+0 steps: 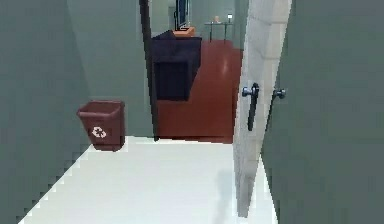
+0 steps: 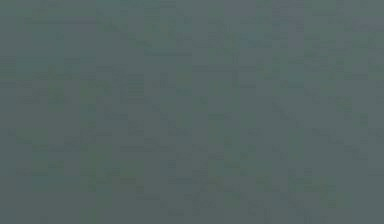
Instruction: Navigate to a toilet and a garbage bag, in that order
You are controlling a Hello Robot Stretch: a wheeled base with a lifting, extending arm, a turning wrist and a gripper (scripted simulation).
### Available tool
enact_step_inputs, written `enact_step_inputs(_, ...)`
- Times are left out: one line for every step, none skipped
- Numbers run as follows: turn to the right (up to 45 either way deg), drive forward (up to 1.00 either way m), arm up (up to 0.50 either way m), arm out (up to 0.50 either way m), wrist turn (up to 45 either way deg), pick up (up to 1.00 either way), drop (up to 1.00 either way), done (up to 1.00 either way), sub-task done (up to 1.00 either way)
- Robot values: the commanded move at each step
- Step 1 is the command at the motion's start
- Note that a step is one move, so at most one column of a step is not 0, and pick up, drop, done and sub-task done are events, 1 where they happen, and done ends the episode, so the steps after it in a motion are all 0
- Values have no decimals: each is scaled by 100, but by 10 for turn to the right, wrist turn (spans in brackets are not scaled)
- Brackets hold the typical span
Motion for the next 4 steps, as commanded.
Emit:
enact_step_inputs(-60,0,0,0,0,0,0,0,0)
enact_step_inputs(0,100,0,0,0,0,0,0,0)
enact_step_inputs(0,20,0,0,0,0,0,0,0)
enact_step_inputs(120,0,0,0,0,0,0,0,0)
